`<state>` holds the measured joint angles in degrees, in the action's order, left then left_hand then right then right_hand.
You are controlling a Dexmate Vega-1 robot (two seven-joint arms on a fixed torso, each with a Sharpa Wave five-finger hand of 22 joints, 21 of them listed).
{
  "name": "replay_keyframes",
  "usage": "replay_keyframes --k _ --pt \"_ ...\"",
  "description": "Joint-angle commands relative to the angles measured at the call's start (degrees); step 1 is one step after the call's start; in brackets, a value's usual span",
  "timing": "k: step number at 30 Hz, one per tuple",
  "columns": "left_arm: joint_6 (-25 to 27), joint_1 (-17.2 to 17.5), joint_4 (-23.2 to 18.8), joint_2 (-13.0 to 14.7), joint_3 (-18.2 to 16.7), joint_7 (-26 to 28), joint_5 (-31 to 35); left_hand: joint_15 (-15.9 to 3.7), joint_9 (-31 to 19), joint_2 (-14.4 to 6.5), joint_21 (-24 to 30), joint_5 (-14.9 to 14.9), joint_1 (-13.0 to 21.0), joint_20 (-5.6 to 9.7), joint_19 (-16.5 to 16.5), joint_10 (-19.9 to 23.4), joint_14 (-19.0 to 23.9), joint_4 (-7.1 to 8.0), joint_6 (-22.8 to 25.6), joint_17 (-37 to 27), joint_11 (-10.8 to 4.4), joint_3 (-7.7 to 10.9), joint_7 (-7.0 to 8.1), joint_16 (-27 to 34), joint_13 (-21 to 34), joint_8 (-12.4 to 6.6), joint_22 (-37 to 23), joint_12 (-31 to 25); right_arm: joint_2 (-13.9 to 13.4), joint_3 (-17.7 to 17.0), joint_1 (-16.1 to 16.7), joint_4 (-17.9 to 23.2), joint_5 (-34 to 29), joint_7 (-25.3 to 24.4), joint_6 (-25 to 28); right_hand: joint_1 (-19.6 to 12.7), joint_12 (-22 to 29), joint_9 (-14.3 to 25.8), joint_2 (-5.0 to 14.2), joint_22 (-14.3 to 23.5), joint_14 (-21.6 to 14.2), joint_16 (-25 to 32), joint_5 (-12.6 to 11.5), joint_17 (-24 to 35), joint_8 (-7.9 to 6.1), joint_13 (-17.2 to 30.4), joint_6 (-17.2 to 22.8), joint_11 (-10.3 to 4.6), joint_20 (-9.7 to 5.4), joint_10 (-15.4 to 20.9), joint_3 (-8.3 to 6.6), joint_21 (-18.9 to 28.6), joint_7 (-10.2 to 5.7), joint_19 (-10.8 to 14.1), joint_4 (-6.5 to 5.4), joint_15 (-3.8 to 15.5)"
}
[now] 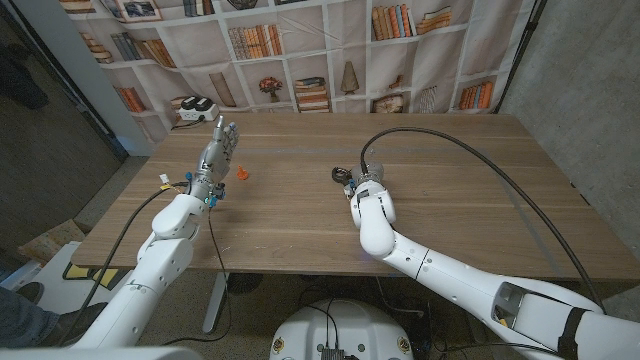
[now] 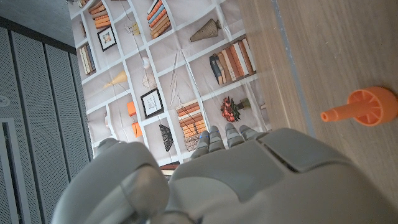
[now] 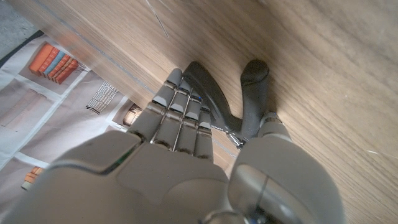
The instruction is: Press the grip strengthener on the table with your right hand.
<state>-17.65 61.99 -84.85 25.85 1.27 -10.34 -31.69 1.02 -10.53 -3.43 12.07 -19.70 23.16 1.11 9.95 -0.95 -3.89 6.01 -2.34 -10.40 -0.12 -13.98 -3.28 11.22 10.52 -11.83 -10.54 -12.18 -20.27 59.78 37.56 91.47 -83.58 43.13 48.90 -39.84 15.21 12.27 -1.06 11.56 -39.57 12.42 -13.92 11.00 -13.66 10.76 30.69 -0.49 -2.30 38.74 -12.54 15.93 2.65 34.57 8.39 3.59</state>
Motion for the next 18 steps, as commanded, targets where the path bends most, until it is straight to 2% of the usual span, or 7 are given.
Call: replay_keyframes --k 1,7,10,11,12,13,18 --pt "-0.34 0.52 -0.65 -0.14 -0.18 0.66 0.03 0.02 -0.18 -0.18 -0.13 0.02 -0.03 -0.29 1.66 -0.07 0.11 -0.12 0.28 -0.14 0.04 -0.49 -0.03 -0.18 0.28 0.22 -0.16 0.22 -2.92 2.48 -2.30 0.07 4.69 -0.93 -3.89 -4.09 1.46 0.58 0.93 0.42 -3.83 1.35 0.19 0.62 -1.37 0.27 3.31 -1.64 -1.14 4.30 -1.04 1.28 -2.05 2.20 0.07 3.36" --pt "-0.24 0.71 -1.04 -0.05 -0.26 1.11 0.05 0.03 -0.18 -0.22 -0.13 0.04 0.00 -0.29 1.64 -0.02 0.13 -0.11 0.33 -0.15 0.13 -0.56 -0.06 -0.18 0.28 0.23 -0.16 0.22 -2.98 4.26 -2.61 -1.88 3.62 -4.79 -3.57 -5.09 3.14 1.32 1.95 0.91 -10.07 4.11 0.64 2.17 -3.21 0.41 8.14 -3.33 -2.70 10.05 -1.06 3.11 -3.83 5.22 -0.26 6.83" --pt "-0.24 0.71 -1.19 0.04 -0.23 1.31 0.17 0.03 -0.18 -0.23 -0.13 0.05 0.01 -0.29 1.64 -0.03 0.14 -0.11 0.32 -0.15 0.16 -0.59 -0.05 -0.18 0.28 0.24 -0.16 0.24 -3.19 4.56 -2.07 -1.97 3.13 -7.59 -2.86 -7.07 4.57 1.96 3.08 1.35 -14.87 6.58 0.95 3.54 -4.74 0.62 12.05 -4.22 -5.13 14.45 -1.47 4.94 -5.11 8.07 0.13 8.91" --pt "-0.23 0.67 -1.19 0.06 -0.21 1.31 0.17 0.04 -0.18 -0.24 -0.11 0.05 0.01 -0.27 1.60 -0.05 0.15 -0.11 0.33 -0.15 0.16 -0.60 -0.08 -0.18 0.29 0.24 -0.16 0.25 -3.39 4.56 -1.84 -1.74 3.02 -8.68 -2.67 -7.67 5.01 2.14 3.45 1.47 -15.89 6.98 1.06 3.76 -5.04 0.70 12.85 -4.85 -5.56 15.74 -1.68 5.52 -5.14 8.93 0.22 9.05" --pt "-0.19 0.63 -1.23 0.06 -0.16 1.40 0.21 0.06 -0.18 -0.24 -0.11 0.05 0.02 -0.26 1.60 -0.06 0.14 -0.11 0.35 -0.15 0.18 -0.62 -0.05 -0.18 0.29 0.24 -0.16 0.26 -3.53 4.55 -1.65 -1.49 2.78 -9.42 -2.35 -8.67 5.31 2.31 3.87 1.60 -16.62 7.23 1.16 3.92 -5.39 0.69 13.77 -4.47 -5.69 16.75 -2.08 6.01 -5.44 9.57 0.52 9.25" --pt "-0.17 0.57 -1.23 0.09 -0.10 1.42 0.28 0.02 -0.18 -0.25 -0.13 0.06 0.02 -0.29 1.63 -0.07 0.15 -0.11 0.35 -0.15 0.18 -0.63 -0.04 -0.18 0.29 0.24 -0.16 0.26 -3.60 4.52 -1.54 -1.27 2.42 -9.79 -1.91 -9.52 5.57 2.45 4.21 1.69 -17.43 7.56 1.26 4.11 -5.61 0.72 14.39 -5.07 -5.95 17.59 -2.40 6.49 -5.50 10.27 0.76 9.42" --pt "-0.09 0.06 -1.00 0.05 0.24 1.33 0.35 -0.01 -0.18 -0.28 -0.13 0.07 0.04 -0.31 1.64 -0.02 0.14 -0.10 0.34 -0.15 0.17 -0.69 0.03 -0.19 0.29 0.26 -0.16 0.26 -4.44 3.44 -1.04 0.81 2.15 -11.09 -0.96 -11.11 5.66 2.70 4.97 1.86 -18.70 7.89 1.48 4.33 -5.88 0.59 15.24 -4.98 -6.34 18.43 -3.12 7.22 -5.74 11.04 1.06 9.67"
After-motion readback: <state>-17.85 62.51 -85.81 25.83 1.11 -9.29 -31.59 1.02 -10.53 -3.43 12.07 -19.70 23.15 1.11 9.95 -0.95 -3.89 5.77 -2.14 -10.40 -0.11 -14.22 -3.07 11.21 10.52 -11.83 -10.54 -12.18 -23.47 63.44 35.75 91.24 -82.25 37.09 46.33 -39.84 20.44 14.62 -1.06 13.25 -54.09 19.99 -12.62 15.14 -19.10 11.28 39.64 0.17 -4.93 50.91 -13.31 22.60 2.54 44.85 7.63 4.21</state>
